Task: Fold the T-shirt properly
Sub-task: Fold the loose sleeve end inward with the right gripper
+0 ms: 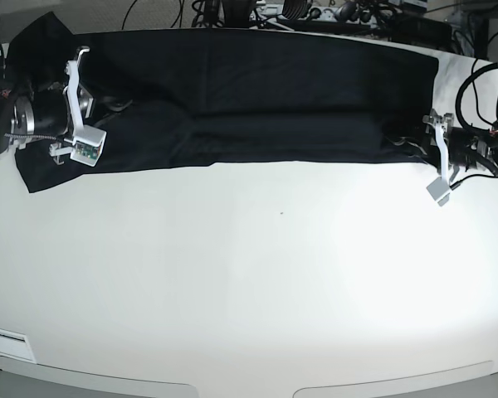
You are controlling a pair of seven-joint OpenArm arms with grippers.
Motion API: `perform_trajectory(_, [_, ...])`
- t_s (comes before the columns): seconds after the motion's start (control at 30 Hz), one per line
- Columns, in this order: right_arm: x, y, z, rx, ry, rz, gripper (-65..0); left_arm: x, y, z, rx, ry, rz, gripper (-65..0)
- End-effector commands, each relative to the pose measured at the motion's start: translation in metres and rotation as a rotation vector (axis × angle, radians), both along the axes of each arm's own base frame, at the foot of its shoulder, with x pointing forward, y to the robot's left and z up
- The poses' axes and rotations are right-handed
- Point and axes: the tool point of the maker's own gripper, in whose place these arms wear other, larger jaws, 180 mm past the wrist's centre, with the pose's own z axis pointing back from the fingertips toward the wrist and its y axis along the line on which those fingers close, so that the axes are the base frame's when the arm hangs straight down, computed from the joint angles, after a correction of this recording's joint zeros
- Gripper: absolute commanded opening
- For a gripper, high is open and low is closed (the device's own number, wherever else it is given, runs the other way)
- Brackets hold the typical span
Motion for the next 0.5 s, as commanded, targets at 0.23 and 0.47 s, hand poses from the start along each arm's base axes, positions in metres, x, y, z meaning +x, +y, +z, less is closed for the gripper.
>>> perform_trajectory(0.23, [-0.041, -0.005, -0.012, -0.009, 0.128, 0.014, -65.0, 0.010, 0.006, 0.013, 0.001, -0.044, 0.002, -29.0])
perform_trajectory(0.47, [-0.056, -0.027, -0.016, -0.097, 0.182, 0.044, -65.0, 0.014, 0.016, 0.020, 0.030, -0.058, 0.005, -29.0])
